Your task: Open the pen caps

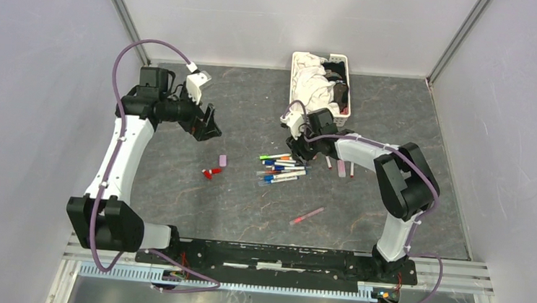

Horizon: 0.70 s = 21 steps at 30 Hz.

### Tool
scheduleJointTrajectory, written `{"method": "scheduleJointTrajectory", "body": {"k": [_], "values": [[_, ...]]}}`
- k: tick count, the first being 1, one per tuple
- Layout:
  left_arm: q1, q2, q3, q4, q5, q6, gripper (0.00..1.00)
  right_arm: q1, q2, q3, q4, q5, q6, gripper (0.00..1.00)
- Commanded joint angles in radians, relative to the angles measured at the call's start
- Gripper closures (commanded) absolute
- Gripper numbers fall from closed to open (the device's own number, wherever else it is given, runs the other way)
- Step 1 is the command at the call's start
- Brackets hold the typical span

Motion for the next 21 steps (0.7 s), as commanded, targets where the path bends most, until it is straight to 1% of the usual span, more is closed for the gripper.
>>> {"method": "scheduleJointTrajectory", "body": {"k": [1, 5, 11, 13, 17, 21], "values": [[0.002, 0.012, 0.035, -0.019, 0.054, -0.006, 0.0, 0.005, 0.043, 0.007, -0.002, 0.026, -0.025, 0.58], [0.002, 0.023, 0.035, -0.029, 0.068, 0.001, 0.0, 0.008, 0.048, -0.015, 0.01, 0.028, -0.016, 0.65], [0.002, 0.037, 0.042, -0.038, 0.095, 0.007, 0.0, 0.024, 0.033, -0.057, 0.028, 0.032, -0.003, 0.72], [0.002, 0.041, 0.044, -0.043, 0.105, 0.009, 0.0, 0.026, 0.028, -0.066, 0.026, 0.037, 0.002, 0.76], [0.002, 0.048, 0.043, -0.066, 0.134, 0.029, 0.0, 0.027, 0.004, -0.077, 0.036, 0.05, 0.017, 0.89], [0.002, 0.041, 0.028, -0.094, 0.179, 0.073, 0.0, 0.028, -0.036, -0.059, 0.042, 0.028, 0.038, 0.93]]}}
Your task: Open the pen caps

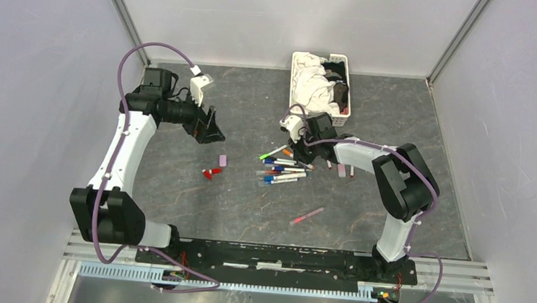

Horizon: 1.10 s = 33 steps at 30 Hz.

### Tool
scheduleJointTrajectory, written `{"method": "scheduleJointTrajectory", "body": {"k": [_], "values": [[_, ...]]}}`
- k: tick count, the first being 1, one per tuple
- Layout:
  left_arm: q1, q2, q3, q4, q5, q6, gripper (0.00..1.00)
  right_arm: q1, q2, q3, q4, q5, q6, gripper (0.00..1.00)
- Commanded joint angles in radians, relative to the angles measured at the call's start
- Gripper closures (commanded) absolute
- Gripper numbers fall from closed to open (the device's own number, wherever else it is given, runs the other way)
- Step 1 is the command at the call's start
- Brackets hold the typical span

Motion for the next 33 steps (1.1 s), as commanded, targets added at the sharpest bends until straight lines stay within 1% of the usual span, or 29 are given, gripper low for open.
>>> {"method": "scheduleJointTrajectory", "body": {"k": [1, 3, 8, 10, 13, 18, 23, 24, 28, 31, 33], "values": [[0.002, -0.011, 0.016, -0.048, 0.094, 0.076, 0.0, 0.009, -0.053, -0.008, -0.023, -0.009, 0.032, 0.95], [0.002, -0.021, 0.001, -0.058, 0.112, 0.1, 0.0, 0.008, -0.083, 0.003, -0.023, -0.025, 0.039, 1.0], [0.001, -0.01, -0.012, -0.133, 0.145, 0.187, 0.0, 0.008, -0.154, 0.043, -0.049, -0.068, 0.071, 1.0], [0.001, -0.003, -0.018, -0.16, 0.171, 0.228, 0.0, 0.01, -0.173, 0.059, -0.057, -0.131, 0.097, 1.0], [-0.008, 0.004, -0.03, -0.182, 0.211, 0.272, 0.0, 0.017, -0.201, 0.061, -0.028, -0.271, 0.16, 1.0], [-0.06, 0.018, -0.049, -0.185, 0.255, 0.294, 0.0, 0.106, -0.206, 0.079, 0.029, -0.473, 0.23, 1.0], [-0.129, 0.034, -0.059, -0.185, 0.268, 0.295, 0.01, 0.185, -0.18, 0.122, 0.083, -0.587, 0.303, 1.0], [-0.14, 0.034, -0.063, -0.185, 0.267, 0.297, 0.02, 0.192, -0.177, 0.126, 0.127, -0.609, 0.317, 1.0], [-0.157, 0.035, -0.074, -0.2, 0.268, 0.31, 0.07, 0.207, -0.176, 0.136, 0.218, -0.671, 0.407, 1.0], [-0.158, 0.036, -0.074, -0.229, 0.273, 0.337, 0.13, 0.211, -0.171, 0.152, 0.237, -0.698, 0.426, 1.0], [-0.159, 0.039, -0.073, -0.252, 0.279, 0.361, 0.19, 0.213, -0.165, 0.165, 0.231, -0.705, 0.426, 1.0]]}}
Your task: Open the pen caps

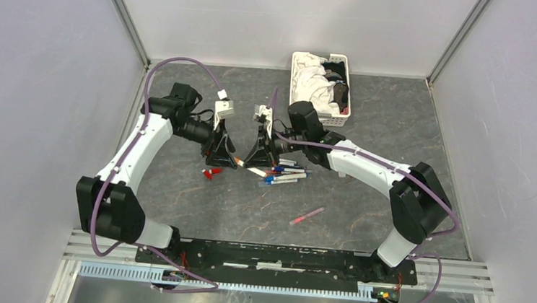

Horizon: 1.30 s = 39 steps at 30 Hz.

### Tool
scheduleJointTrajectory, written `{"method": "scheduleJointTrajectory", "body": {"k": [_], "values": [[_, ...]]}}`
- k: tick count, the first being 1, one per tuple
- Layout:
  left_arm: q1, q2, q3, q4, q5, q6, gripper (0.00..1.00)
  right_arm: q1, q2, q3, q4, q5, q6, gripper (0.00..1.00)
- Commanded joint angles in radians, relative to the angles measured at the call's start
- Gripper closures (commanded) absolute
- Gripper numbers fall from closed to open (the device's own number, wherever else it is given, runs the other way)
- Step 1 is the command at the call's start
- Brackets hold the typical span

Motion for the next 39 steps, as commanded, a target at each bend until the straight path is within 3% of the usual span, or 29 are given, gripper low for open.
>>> {"method": "scheduleJointTrajectory", "body": {"k": [1, 9, 13, 16, 18, 19, 23, 35, 39], "values": [[-0.003, 0.009, 0.001, -0.061, 0.051, 0.097, 0.22, 0.001, 0.013, 0.061, 0.076, -0.077, 0.048, 1.0], [-0.007, 0.052, 0.037, -0.168, 0.073, 0.198, 0.56, 0.005, 0.033, 0.111, -0.007, -0.084, 0.004, 1.0], [-0.008, 0.064, 0.055, -0.205, 0.075, 0.223, 0.66, 0.005, 0.049, 0.136, -0.088, -0.079, -0.046, 1.0], [-0.012, 0.071, 0.066, -0.227, 0.074, 0.23, 0.62, 0.008, 0.065, 0.159, -0.147, -0.082, -0.088, 1.0], [-0.019, 0.074, 0.079, -0.244, 0.069, 0.233, 0.41, 0.011, 0.078, 0.182, -0.177, -0.084, -0.1, 1.0], [-0.02, 0.072, 0.084, -0.25, 0.066, 0.234, 0.37, 0.012, 0.085, 0.198, -0.199, -0.084, -0.109, 1.0], [-0.02, 0.037, 0.069, -0.207, 0.053, 0.196, 0.33, 0.017, 0.1, 0.237, -0.256, -0.086, -0.135, 1.0], [-0.02, 0.028, 0.056, -0.193, 0.06, 0.22, 0.65, 0.033, 0.109, 0.237, -0.355, -0.086, -0.191, 1.0], [-0.02, 0.031, 0.053, -0.194, 0.056, 0.224, 0.81, 0.033, 0.101, 0.225, -0.34, -0.084, -0.182, 1.0]]}}
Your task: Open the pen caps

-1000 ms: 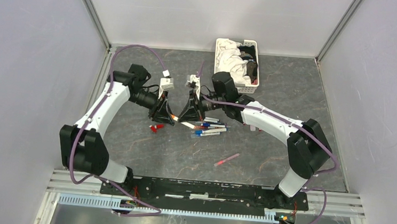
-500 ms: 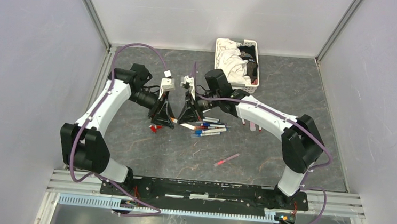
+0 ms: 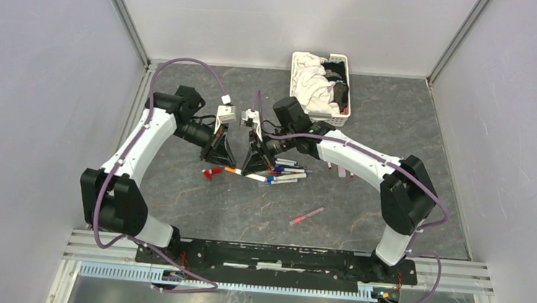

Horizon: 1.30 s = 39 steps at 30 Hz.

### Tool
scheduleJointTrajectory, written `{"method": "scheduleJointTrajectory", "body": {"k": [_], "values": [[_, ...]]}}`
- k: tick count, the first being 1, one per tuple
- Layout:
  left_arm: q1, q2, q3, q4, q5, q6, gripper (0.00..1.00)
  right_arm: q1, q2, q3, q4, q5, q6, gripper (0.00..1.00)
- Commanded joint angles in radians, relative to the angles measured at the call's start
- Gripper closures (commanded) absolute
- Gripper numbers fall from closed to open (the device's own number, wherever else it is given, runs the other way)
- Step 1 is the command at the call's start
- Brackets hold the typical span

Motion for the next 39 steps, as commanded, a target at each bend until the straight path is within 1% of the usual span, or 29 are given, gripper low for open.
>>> {"method": "scheduleJointTrajectory", "body": {"k": [1, 2, 3, 5, 6, 7, 9, 11, 13, 16, 22, 25, 33, 39], "values": [[-0.003, -0.024, 0.003, 0.006, 0.018, 0.041, 0.83, 0.004, -0.002, 0.018, 0.012, -0.01, -0.017, 1.0], [-0.003, -0.024, 0.001, 0.0, 0.014, 0.043, 0.83, 0.004, -0.007, 0.018, 0.016, -0.006, -0.016, 1.0], [-0.003, -0.024, -0.005, -0.012, 0.012, 0.056, 0.78, 0.004, -0.01, 0.019, 0.017, -0.004, -0.013, 1.0], [-0.004, -0.019, -0.014, -0.037, 0.003, 0.078, 0.6, 0.004, -0.016, 0.026, 0.016, -0.01, -0.014, 1.0], [-0.006, -0.015, -0.013, -0.046, -0.004, 0.081, 0.53, 0.004, -0.02, 0.03, 0.016, -0.013, -0.015, 1.0], [-0.008, -0.01, -0.008, -0.056, -0.009, 0.082, 0.48, 0.004, -0.025, 0.029, 0.021, -0.013, -0.015, 1.0], [-0.011, -0.009, 0.004, -0.068, -0.009, 0.082, 0.43, 0.004, -0.026, 0.026, 0.059, -0.023, 0.021, 1.0], [-0.011, -0.024, -0.008, -0.043, -0.006, 0.065, 0.43, 0.004, -0.014, 0.039, 0.067, -0.03, 0.041, 1.0], [-0.012, -0.044, -0.029, -0.015, -0.003, 0.044, 0.46, 0.004, -0.009, 0.048, 0.067, -0.028, 0.054, 1.0], [-0.015, -0.055, -0.04, -0.01, 0.002, 0.037, 0.59, 0.004, -0.014, 0.053, 0.074, -0.022, 0.068, 1.0], [-0.018, -0.043, -0.04, -0.045, -0.004, 0.08, 0.86, 0.004, -0.021, 0.045, 0.089, -0.022, 0.085, 1.0], [-0.019, -0.034, -0.027, -0.078, -0.002, 0.112, 0.97, 0.004, -0.022, 0.029, 0.088, -0.023, 0.085, 1.0], [-0.019, -0.037, -0.044, -0.103, -0.003, 0.166, 0.98, -0.001, -0.029, 0.009, 0.041, -0.021, 0.055, 1.0], [-0.02, -0.022, -0.033, -0.139, 0.004, 0.202, 0.98, -0.008, -0.037, -0.012, 0.056, -0.027, 0.059, 1.0]]}}
